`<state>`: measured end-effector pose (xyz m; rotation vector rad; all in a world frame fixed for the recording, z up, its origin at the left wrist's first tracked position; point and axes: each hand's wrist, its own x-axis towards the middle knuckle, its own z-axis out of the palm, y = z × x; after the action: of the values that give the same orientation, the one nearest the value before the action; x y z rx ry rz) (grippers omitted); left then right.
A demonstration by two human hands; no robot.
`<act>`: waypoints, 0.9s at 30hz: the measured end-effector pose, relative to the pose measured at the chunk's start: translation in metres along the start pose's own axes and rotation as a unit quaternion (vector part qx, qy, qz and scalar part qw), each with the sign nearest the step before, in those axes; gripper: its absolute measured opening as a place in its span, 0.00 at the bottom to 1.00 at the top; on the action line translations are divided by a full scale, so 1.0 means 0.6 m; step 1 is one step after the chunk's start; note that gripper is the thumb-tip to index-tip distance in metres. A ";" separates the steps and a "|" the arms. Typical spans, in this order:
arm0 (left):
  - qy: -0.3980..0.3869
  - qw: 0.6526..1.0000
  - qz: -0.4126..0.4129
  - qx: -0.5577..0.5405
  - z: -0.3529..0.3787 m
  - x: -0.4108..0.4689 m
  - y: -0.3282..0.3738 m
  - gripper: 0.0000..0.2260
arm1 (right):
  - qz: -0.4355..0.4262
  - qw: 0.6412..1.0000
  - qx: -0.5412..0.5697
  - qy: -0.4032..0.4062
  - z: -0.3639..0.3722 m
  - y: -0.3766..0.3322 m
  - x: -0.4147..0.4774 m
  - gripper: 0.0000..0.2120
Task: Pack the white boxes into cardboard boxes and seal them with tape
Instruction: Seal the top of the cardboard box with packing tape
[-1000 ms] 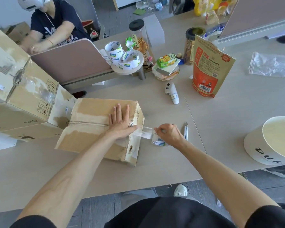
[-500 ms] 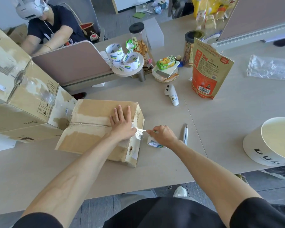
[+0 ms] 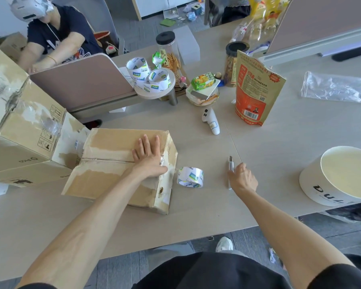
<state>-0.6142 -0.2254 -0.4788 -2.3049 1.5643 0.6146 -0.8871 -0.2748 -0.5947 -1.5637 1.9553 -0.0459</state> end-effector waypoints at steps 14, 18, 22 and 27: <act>-0.011 0.999 0.011 -0.044 -0.012 -0.001 -0.009 0.41 | -0.247 0.925 0.282 -0.067 -0.035 -0.144 -0.085 0.03; 0.139 0.987 0.027 -0.082 0.024 0.001 -0.028 0.25 | -0.236 0.918 0.283 -0.144 -0.014 -0.161 -0.118 0.04; 0.285 0.951 0.042 -0.113 0.046 -0.001 -0.039 0.24 | -0.232 0.914 0.284 -0.171 0.015 -0.170 -0.149 0.09; 0.300 0.947 0.054 -0.103 0.054 0.008 -0.043 0.27 | -0.210 0.924 0.256 -0.189 0.048 -0.170 -0.170 0.13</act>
<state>-0.5947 -0.2046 -0.5091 -2.7483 1.9704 0.0859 -0.7745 -0.2043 -0.5320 -1.4667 1.1634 -0.3729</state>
